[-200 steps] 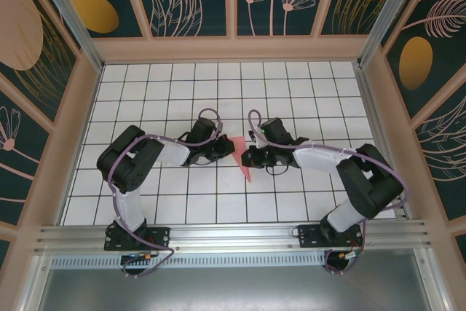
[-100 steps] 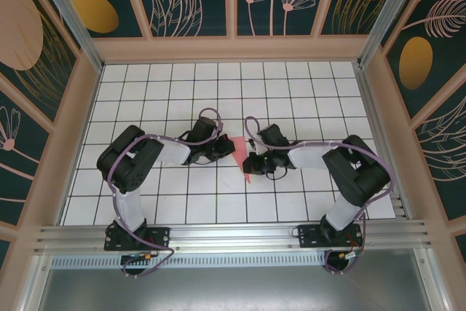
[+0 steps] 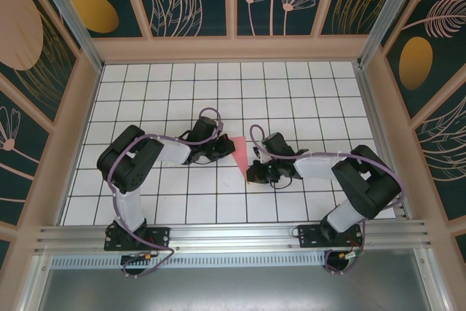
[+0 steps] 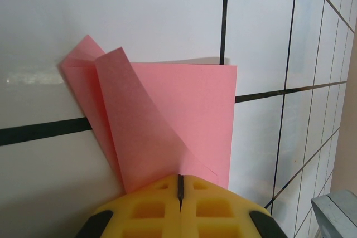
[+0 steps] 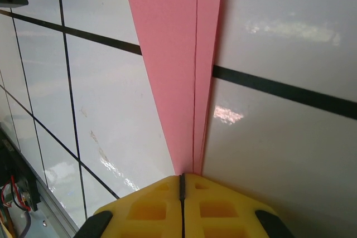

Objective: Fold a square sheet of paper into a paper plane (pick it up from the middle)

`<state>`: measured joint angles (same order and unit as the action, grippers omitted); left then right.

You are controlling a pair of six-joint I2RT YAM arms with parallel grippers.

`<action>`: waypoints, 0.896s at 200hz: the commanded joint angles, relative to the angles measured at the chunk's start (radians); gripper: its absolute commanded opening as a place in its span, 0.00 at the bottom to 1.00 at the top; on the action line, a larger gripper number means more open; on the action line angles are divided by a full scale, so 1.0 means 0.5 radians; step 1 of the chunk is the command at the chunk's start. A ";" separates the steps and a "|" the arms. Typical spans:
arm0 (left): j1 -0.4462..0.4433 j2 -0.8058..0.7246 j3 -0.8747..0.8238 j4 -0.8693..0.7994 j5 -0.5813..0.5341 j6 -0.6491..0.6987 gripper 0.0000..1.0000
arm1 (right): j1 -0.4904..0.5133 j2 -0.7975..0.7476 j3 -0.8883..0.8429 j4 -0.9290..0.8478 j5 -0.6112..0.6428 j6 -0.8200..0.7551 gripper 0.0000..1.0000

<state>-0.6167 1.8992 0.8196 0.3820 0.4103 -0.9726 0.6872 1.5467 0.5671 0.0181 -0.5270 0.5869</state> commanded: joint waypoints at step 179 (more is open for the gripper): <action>0.031 -0.073 0.039 -0.119 -0.087 0.187 0.13 | -0.075 0.333 0.487 -0.068 0.213 -0.142 0.05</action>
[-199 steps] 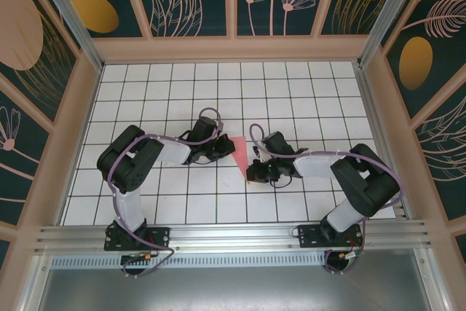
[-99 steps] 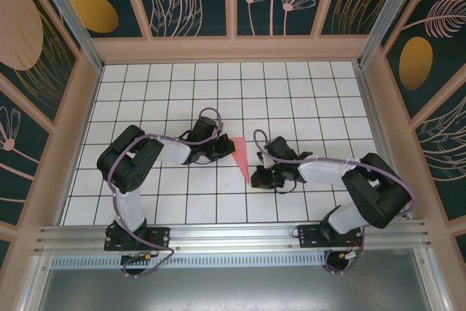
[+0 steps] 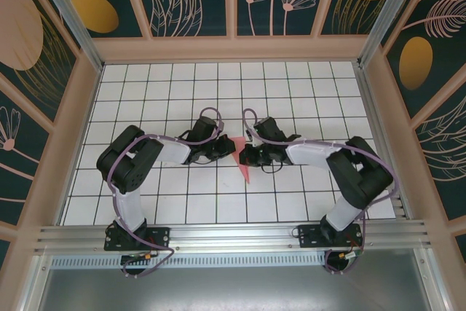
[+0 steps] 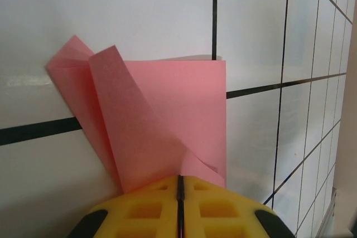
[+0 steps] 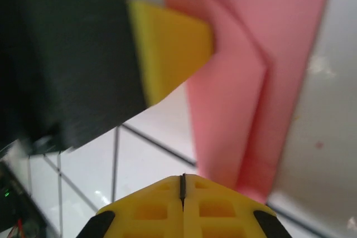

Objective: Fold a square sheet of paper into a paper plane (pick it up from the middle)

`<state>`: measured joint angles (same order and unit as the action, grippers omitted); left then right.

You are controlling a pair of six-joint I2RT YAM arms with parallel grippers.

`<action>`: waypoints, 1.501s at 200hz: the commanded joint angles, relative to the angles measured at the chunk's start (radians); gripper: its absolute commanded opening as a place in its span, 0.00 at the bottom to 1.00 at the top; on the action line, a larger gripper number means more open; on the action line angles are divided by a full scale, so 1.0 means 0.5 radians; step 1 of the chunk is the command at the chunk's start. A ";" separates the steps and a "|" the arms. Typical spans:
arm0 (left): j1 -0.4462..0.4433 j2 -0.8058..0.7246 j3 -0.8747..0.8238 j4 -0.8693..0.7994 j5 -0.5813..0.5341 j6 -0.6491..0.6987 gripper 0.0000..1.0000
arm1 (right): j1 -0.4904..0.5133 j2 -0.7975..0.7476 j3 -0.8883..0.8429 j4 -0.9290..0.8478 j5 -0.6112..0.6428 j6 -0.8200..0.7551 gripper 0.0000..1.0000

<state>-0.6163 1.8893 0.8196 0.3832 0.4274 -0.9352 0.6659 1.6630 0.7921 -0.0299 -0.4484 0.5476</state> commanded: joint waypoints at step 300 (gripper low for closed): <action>0.052 0.135 0.102 0.022 -0.229 0.374 0.12 | -0.177 0.250 -0.112 -0.034 -0.018 -0.094 0.07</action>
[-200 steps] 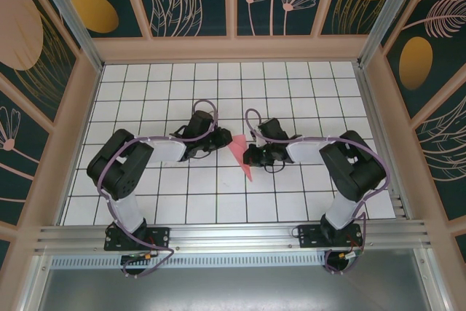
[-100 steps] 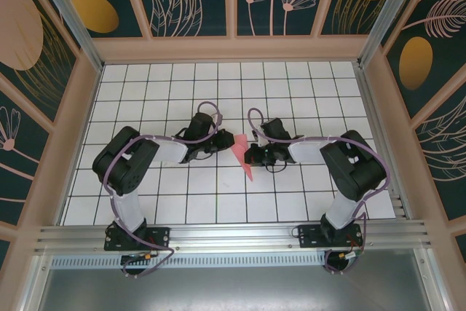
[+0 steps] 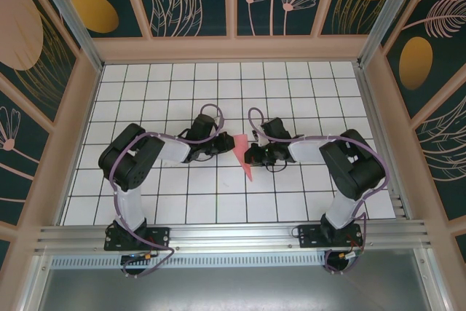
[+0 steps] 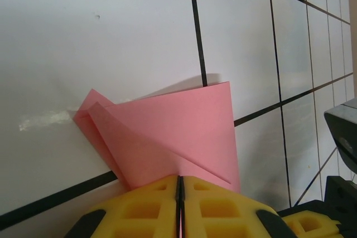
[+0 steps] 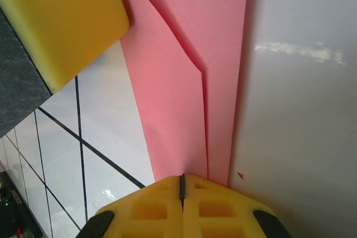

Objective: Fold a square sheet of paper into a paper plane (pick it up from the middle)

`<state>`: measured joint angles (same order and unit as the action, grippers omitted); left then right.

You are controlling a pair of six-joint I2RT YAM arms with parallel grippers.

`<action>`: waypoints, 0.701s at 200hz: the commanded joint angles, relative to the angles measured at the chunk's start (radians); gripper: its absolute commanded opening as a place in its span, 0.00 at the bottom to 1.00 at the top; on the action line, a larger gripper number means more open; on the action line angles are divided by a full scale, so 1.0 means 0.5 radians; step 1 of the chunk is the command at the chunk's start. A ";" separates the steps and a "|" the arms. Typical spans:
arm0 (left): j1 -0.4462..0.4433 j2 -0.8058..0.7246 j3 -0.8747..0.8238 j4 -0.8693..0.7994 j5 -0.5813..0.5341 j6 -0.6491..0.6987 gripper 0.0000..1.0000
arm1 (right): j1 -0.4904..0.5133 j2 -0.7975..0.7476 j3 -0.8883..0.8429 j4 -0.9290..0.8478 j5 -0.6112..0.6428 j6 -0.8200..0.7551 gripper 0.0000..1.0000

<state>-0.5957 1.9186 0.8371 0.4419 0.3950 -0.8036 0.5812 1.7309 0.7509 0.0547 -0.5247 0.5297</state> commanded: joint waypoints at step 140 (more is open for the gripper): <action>0.041 0.140 0.259 -0.413 -0.422 0.230 0.08 | -0.004 0.129 -0.185 -0.378 0.249 -0.191 0.08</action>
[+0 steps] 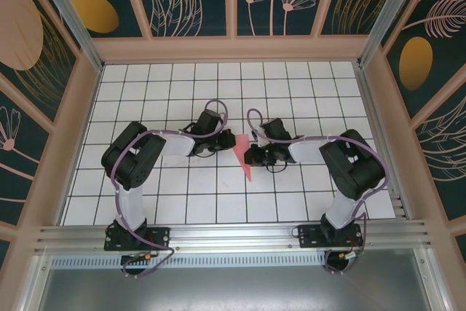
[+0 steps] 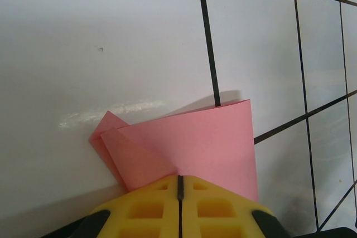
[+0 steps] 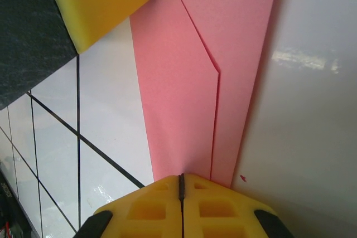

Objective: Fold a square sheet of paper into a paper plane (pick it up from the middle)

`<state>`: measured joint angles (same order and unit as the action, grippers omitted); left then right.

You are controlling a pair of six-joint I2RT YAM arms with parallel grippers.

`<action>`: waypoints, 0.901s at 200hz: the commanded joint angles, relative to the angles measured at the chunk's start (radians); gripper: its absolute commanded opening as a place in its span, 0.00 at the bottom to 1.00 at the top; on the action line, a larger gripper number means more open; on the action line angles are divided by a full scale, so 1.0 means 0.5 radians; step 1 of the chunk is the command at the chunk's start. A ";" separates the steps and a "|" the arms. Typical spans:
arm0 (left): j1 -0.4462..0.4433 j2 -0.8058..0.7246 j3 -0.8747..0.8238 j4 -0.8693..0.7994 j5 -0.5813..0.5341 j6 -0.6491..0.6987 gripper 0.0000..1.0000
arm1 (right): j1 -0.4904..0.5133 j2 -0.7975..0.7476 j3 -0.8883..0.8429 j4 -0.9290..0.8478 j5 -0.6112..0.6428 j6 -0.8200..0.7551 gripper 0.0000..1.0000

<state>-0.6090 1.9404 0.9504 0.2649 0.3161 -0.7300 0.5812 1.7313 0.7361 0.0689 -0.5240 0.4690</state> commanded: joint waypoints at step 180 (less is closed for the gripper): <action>0.206 0.130 0.256 -0.177 -0.342 0.226 0.10 | -0.008 0.066 -0.114 -0.361 0.179 -0.039 0.12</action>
<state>-0.5304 1.9949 1.0439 0.2417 0.2371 -0.6701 0.5812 1.7287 0.7284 0.0826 -0.5243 0.4648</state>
